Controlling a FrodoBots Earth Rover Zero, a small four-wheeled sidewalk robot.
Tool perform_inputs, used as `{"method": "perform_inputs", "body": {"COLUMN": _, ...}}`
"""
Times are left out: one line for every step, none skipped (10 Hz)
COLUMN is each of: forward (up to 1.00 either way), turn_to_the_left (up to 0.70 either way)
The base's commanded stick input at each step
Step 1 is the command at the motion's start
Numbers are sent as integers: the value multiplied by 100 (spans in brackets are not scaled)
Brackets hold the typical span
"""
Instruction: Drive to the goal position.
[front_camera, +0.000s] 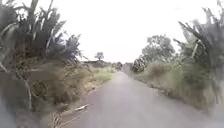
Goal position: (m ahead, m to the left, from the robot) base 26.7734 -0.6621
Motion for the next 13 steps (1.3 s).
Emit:
{"method": "perform_inputs", "body": {"forward": 100, "turn_to_the_left": -5}}
{"method": "perform_inputs", "body": {"forward": 100, "turn_to_the_left": -19}}
{"method": "perform_inputs", "body": {"forward": 100, "turn_to_the_left": -33}}
{"method": "perform_inputs", "body": {"forward": 100, "turn_to_the_left": 0}}
{"method": "perform_inputs", "body": {"forward": 100, "turn_to_the_left": 0}}
{"method": "perform_inputs", "body": {"forward": 100, "turn_to_the_left": 0}}
{"method": "perform_inputs", "body": {"forward": 100, "turn_to_the_left": -34}}
{"method": "perform_inputs", "body": {"forward": 100, "turn_to_the_left": -24}}
{"method": "perform_inputs", "body": {"forward": 100, "turn_to_the_left": -14}}
{"method": "perform_inputs", "body": {"forward": 100, "turn_to_the_left": 0}}
{"method": "perform_inputs", "body": {"forward": 100, "turn_to_the_left": 0}}
{"method": "perform_inputs", "body": {"forward": 100, "turn_to_the_left": 0}}
{"method": "perform_inputs", "body": {"forward": 100, "turn_to_the_left": 0}}
